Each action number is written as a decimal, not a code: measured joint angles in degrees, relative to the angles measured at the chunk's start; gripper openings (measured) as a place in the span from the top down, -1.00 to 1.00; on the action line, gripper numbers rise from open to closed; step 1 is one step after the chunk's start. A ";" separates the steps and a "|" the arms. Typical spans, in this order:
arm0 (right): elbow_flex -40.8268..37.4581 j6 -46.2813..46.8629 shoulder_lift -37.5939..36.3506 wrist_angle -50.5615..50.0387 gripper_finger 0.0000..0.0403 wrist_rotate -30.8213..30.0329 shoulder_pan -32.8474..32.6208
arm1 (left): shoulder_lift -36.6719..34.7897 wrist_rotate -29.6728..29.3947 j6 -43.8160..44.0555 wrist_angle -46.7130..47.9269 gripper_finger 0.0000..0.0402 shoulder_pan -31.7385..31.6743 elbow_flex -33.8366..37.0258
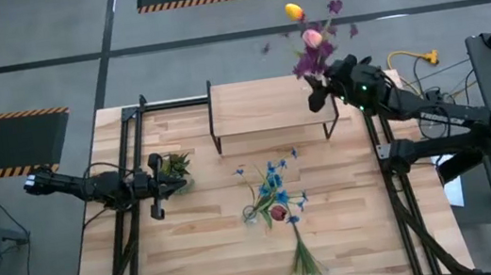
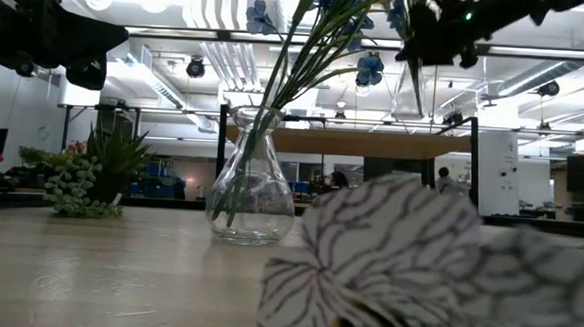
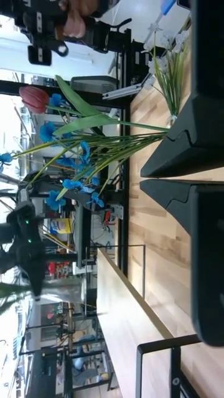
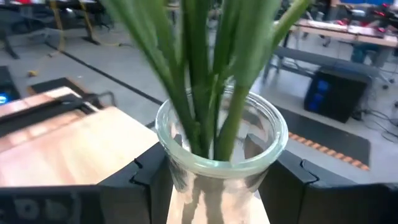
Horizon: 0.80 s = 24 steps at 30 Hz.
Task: Pick and place flowers into a vace then onto a shelf
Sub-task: Put the right transparent vase on the shelf
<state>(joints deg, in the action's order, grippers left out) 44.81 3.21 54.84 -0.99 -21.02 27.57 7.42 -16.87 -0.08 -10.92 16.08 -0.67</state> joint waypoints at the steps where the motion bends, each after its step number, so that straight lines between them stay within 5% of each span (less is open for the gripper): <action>1: -0.36 0.06 0.67 0.66 0.13 0.03 0.87 | 0.00 0.00 0.02 0.00 1.00 0.02 0.00; 24: -6.61 0.87 4.65 9.62 0.11 2.92 3.50 | 0.00 0.00 0.02 0.00 1.00 0.00 0.00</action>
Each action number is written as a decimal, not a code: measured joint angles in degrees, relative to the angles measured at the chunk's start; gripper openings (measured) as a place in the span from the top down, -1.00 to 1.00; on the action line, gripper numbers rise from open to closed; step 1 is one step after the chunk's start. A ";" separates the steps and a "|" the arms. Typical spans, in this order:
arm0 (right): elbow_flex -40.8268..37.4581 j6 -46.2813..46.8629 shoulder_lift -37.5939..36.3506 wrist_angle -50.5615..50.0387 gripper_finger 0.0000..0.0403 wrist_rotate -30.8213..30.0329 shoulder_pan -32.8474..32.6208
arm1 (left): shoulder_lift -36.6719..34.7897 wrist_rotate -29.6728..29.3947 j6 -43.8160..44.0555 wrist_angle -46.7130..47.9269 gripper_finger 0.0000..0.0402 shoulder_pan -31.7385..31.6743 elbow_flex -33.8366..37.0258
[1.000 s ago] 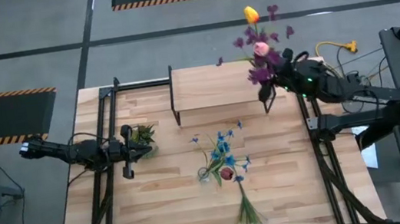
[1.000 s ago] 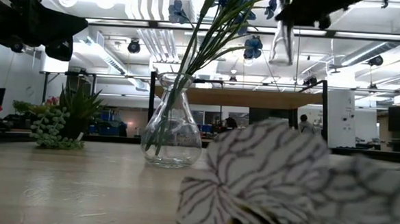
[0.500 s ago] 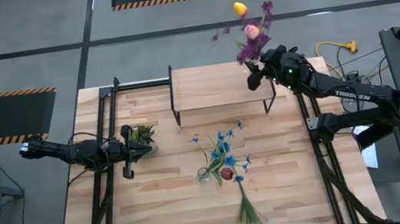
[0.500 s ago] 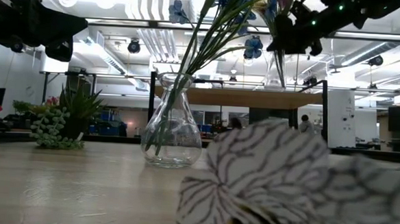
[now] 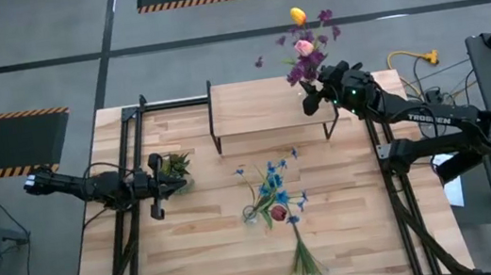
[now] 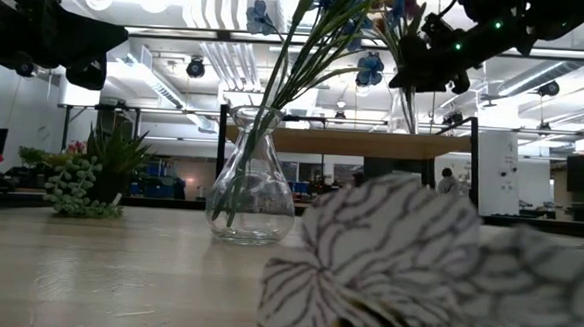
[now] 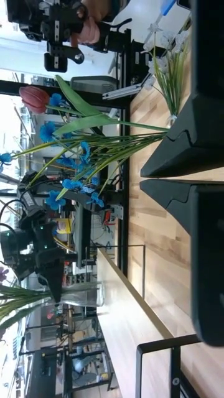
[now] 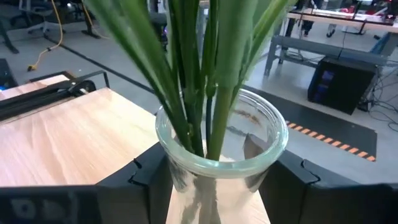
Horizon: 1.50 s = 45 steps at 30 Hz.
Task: Pick and place flowers into a vace then onto a shelf
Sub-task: Put the right transparent vase on the shelf, then put the white flower into the transparent vase
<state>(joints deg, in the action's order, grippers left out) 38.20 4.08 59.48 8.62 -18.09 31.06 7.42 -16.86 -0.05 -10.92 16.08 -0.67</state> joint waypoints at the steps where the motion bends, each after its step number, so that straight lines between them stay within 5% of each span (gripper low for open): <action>1: -0.14 -0.04 -0.05 0.05 0.09 0.08 0.01 | 0.00 0.00 0.00 0.00 1.00 0.02 0.00; 25: 1.61 -1.76 -1.44 -1.68 -0.51 0.67 -0.06 | 0.00 0.00 0.02 0.00 1.00 -0.01 0.00; 41: 3.34 -4.44 -21.53 -13.86 -0.49 5.58 -6.28 | 0.00 0.00 0.00 0.00 1.00 0.01 0.00; 45: 3.11 -2.17 -24.59 -17.73 -0.46 13.38 -10.06 | 0.01 0.00 0.00 0.00 1.00 0.00 -0.02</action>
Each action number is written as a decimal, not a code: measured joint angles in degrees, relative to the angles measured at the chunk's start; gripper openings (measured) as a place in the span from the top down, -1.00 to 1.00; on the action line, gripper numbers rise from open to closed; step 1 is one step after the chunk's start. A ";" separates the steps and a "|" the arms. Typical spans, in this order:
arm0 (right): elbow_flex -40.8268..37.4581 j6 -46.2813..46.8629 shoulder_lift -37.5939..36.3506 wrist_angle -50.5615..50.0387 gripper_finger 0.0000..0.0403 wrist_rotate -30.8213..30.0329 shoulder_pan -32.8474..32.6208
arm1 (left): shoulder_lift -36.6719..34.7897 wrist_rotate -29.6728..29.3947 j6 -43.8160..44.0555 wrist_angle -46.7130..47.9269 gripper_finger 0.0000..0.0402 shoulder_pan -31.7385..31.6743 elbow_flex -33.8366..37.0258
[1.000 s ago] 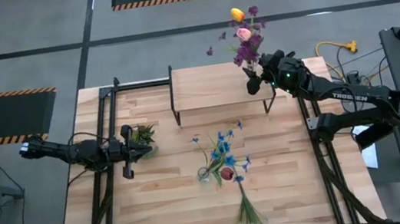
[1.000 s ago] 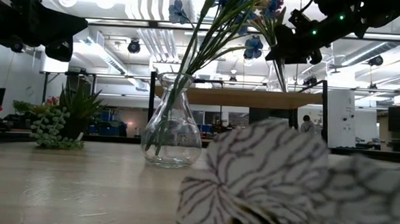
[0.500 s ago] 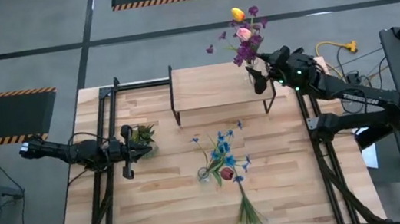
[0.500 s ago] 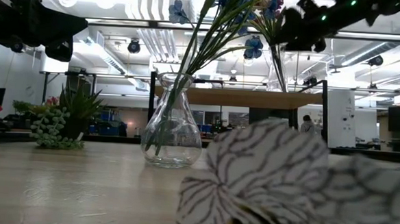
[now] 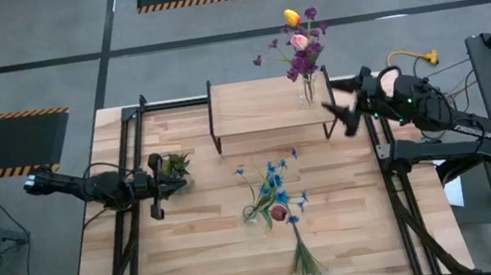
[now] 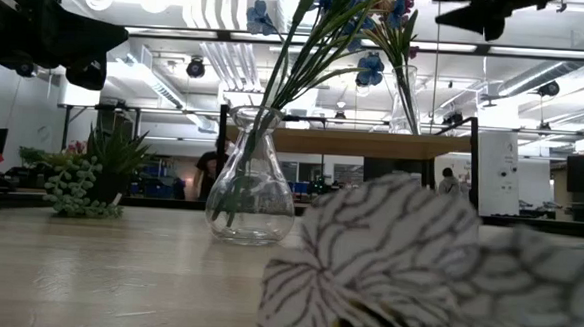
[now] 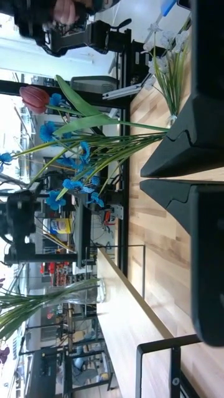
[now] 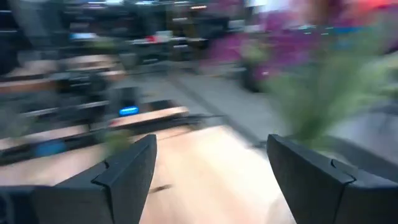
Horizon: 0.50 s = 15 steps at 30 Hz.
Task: Pick and place flowers into a vace then onto a shelf
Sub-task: Put the white flower into the transparent vase
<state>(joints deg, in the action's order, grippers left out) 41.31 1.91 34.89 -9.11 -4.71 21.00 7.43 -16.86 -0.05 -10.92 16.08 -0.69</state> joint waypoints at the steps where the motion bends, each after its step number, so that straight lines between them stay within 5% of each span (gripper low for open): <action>1: -0.16 0.73 -0.45 -0.63 -0.45 2.38 -1.27 | -0.01 0.00 0.00 0.00 1.00 0.00 0.02; 5: -1.41 2.10 -1.53 -1.71 -0.42 7.47 -8.16 | -0.01 0.00 0.13 0.00 1.00 0.02 0.00; 15: -5.27 -3.00 0.69 -1.42 -0.39 7.61 -33.72 | 0.01 0.00 0.21 0.00 1.00 0.00 0.00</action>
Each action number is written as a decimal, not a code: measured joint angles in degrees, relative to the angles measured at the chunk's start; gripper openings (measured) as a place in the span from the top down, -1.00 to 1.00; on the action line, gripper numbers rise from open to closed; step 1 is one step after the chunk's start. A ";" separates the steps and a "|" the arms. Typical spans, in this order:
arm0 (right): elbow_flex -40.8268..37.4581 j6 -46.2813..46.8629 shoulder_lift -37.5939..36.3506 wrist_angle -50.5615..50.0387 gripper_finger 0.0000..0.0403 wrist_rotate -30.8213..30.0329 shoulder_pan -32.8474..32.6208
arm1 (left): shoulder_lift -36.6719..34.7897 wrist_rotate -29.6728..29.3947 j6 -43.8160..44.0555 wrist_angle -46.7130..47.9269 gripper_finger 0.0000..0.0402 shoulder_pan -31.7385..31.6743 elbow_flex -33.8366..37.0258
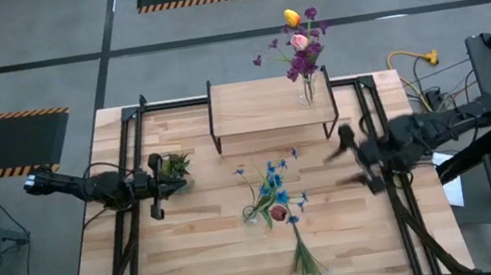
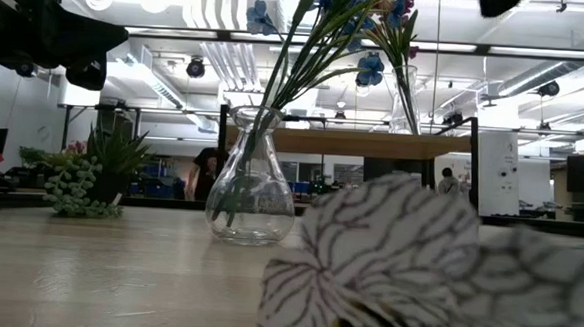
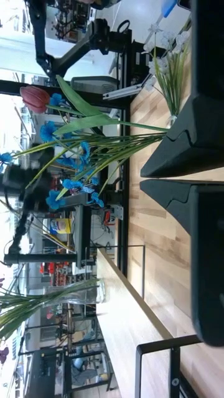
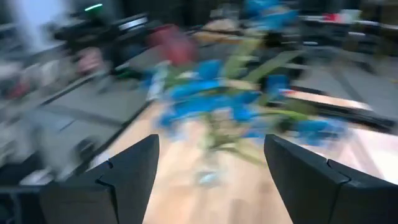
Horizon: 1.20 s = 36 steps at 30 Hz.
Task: Pick and place flowers into a vace then onto a shelf
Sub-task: Put the white flower into the transparent vase
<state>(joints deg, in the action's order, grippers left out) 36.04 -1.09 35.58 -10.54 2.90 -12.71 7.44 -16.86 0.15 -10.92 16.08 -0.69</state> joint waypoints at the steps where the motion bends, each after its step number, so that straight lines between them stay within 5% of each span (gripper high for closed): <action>1: -0.24 -0.86 0.44 -0.03 -0.39 0.03 -2.83 | 0.00 0.00 0.17 0.00 1.00 0.00 0.00; 9: -0.47 -8.78 10.34 2.14 -0.39 -5.87 -21.24 | -0.01 0.00 0.47 0.00 1.00 0.00 0.00; 13: -0.49 -20.83 18.76 3.27 -0.39 -6.45 -25.24 | -0.02 0.00 0.47 0.00 1.00 0.02 0.00; 20: 1.68 -24.93 31.03 3.65 -0.32 -13.27 -26.40 | 0.00 -0.02 1.01 0.00 1.00 0.01 0.00; 36: 12.48 -29.35 56.98 3.77 -0.18 -13.19 -26.40 | 0.02 0.00 1.06 0.00 1.00 0.02 0.00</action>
<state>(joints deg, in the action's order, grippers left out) 48.52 -30.44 92.56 -6.77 -10.29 -39.11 7.46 -16.86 1.21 -10.92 16.10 -0.69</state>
